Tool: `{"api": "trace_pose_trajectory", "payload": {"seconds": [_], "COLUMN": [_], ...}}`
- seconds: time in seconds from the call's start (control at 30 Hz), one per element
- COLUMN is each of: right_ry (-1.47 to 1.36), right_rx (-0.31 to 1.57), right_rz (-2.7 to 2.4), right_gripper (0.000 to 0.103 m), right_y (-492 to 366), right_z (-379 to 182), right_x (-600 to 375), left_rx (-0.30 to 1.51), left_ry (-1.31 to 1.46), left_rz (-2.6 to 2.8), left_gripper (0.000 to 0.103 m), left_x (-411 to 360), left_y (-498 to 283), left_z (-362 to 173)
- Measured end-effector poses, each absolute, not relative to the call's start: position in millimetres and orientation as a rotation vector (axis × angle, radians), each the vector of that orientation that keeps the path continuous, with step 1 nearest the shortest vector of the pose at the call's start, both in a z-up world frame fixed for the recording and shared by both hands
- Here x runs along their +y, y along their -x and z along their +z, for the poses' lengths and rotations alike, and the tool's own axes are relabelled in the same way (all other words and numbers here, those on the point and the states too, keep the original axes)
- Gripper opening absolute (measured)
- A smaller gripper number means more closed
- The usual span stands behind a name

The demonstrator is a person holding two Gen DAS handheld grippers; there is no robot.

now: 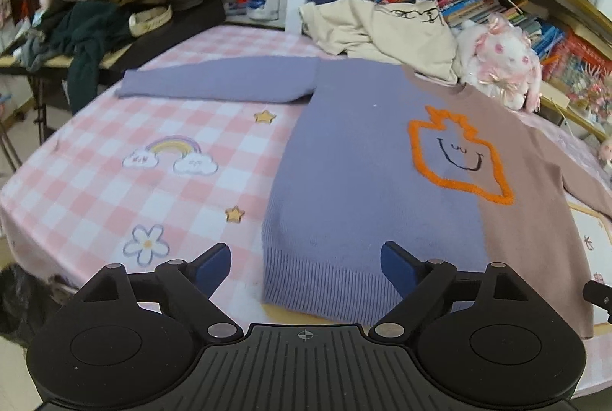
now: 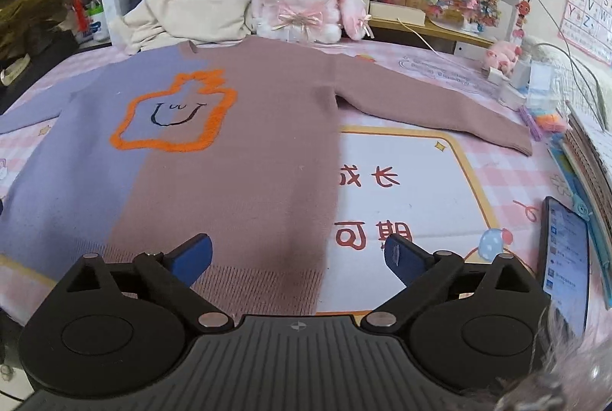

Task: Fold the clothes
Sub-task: 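Open both grippers and move the left gripper to the lavender sleeve cuff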

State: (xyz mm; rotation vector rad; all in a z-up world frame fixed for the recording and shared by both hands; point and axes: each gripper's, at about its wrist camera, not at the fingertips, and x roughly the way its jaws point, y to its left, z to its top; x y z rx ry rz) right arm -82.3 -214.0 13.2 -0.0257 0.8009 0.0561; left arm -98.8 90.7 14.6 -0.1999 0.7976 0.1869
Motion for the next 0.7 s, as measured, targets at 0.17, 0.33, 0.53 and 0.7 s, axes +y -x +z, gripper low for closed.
{"api": "trace_pose_trajectory", "payload": {"seconds": [0.17,0.33,0.53,0.7], "right_ry": [0.024,0.044,0.048,0.067], "right_rx": [0.826,0.852,0.851,0.838], "right_rz": [0.062,0.08,0.042,0.014], "right_gripper": [0.099,0.099,0.099,0.102], "right_y": [80.5,80.7,80.3,83.2], "right_z": [11.8,10.0,14.2,20.1], "right_x": [-207.2,-186.4,-144.0,-99.2], "left_rx": [0.806,0.83,0.815,0.832], "left_ry": [0.163,0.132,0.034,-0.014], "left_rz": [0.154,0.106,-0.013,-0.107], "left_gripper": [0.091,0.091,0.092,0.092], "left_x": [86.7,94.1,117.2,151.3], "left_y": [93.8,87.7,76.1,60.5], "left_z": [12.1,6.2,7.2,7.0]}}
